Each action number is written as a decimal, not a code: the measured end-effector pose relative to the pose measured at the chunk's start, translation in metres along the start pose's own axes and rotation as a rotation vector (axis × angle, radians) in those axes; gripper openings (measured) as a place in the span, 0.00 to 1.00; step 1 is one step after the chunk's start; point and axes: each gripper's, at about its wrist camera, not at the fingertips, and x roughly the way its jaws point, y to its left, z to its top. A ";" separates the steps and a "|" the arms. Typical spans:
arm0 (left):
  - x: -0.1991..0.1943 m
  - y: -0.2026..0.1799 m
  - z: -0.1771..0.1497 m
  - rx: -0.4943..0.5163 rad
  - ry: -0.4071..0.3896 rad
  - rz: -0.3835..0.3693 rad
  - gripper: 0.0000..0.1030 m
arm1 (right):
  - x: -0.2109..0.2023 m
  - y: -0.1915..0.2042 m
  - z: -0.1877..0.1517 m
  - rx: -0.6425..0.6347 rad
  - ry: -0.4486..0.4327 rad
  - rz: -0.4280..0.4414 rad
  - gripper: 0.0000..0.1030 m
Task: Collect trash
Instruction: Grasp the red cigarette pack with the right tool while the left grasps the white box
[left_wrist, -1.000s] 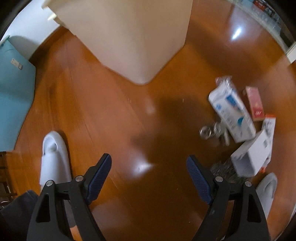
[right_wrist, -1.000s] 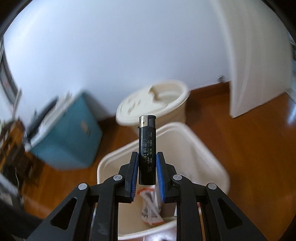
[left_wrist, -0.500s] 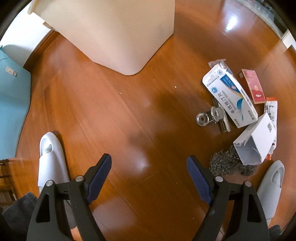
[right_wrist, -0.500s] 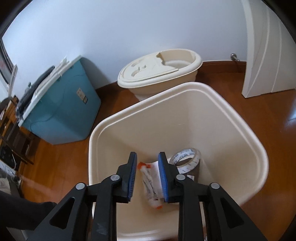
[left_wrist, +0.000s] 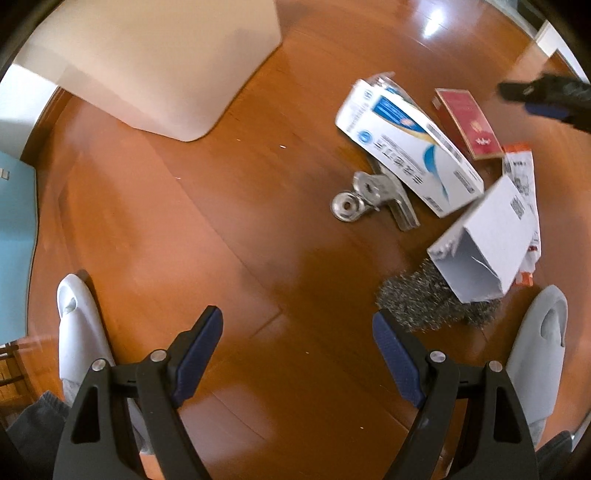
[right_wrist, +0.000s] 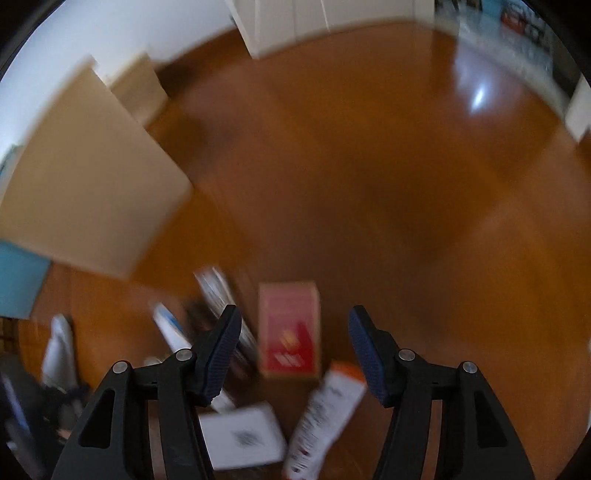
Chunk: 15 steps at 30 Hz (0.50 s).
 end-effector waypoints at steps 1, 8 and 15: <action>-0.001 -0.004 0.001 0.004 0.003 0.001 0.81 | 0.014 -0.002 -0.006 -0.015 0.018 -0.001 0.62; -0.014 -0.021 0.007 0.032 -0.026 -0.018 0.81 | 0.068 0.016 -0.015 -0.059 0.062 -0.011 0.62; -0.025 -0.040 0.012 0.119 -0.066 -0.105 0.81 | 0.093 0.024 -0.021 -0.134 0.068 -0.071 0.58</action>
